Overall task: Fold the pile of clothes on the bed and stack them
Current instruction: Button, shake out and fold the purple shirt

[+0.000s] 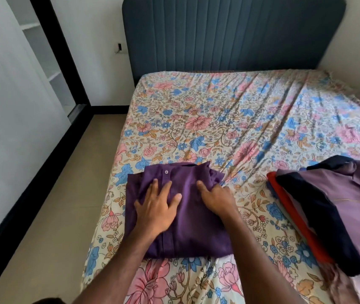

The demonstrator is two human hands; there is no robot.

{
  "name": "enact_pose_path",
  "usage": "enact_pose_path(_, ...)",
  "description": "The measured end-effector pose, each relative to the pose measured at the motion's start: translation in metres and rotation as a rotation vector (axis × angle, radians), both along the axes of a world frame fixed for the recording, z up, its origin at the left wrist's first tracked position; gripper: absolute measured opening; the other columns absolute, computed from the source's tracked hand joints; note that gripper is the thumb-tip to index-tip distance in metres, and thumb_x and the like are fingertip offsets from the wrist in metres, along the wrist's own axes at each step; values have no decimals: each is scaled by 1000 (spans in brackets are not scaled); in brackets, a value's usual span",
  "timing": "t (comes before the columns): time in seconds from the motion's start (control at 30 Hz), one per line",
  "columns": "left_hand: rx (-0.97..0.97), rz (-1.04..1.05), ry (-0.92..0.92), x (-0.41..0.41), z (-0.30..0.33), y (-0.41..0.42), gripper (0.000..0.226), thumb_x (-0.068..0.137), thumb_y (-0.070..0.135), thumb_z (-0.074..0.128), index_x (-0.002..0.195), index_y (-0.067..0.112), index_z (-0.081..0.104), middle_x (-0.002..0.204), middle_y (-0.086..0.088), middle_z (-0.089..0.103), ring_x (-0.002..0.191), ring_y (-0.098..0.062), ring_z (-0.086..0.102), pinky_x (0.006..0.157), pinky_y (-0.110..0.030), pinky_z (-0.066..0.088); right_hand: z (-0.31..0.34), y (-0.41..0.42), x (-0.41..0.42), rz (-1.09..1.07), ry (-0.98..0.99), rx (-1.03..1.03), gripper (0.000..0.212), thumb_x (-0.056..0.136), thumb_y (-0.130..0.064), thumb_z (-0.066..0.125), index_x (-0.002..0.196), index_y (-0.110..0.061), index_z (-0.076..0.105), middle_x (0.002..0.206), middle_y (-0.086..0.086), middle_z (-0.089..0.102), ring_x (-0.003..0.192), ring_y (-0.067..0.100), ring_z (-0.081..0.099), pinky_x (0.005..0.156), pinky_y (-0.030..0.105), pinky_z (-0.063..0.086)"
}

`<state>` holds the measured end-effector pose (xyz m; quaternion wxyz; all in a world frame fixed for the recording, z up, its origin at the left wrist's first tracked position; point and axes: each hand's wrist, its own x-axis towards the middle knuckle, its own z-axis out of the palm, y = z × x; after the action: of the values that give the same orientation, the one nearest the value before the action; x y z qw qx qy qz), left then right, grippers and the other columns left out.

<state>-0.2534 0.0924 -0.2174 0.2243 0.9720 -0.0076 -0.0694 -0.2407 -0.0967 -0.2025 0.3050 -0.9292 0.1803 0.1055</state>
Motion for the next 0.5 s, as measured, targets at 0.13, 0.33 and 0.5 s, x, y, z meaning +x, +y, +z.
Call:
enact_pose_path(0.13, -123, 68, 90, -3, 2, -3, 66, 97, 72, 24, 157, 45, 19, 170, 2, 1, 156, -17, 4, 119, -65, 5, 1, -8, -9, 14, -50, 173, 42, 94, -39, 70, 113, -2, 63, 111, 17, 69, 106, 37, 65, 80, 35, 50)
enact_pose_path(0.33, -276, 66, 52, -13, 19, -30, 63, 96, 72, 17, 155, 50, 20, 169, 7, 11, 155, -16, 7, 119, -66, 2, 42, -11, -40, -174, -211, 925, 7, 97, -15, 69, 100, -9, 67, 95, 13, 78, 86, 26, 75, 80, 43, 62)
enact_pose_path(0.5, -1200, 95, 275, -44, 47, -82, 81, 82, 89, 39, 136, 33, 61, 133, -1, 66, 127, -25, 59, 110, -48, 44, 139, -24, -57, 140, -348, 461, 10, 97, -19, 65, 102, -13, 72, 91, 7, 77, 86, 27, 74, 82, 48, 61)
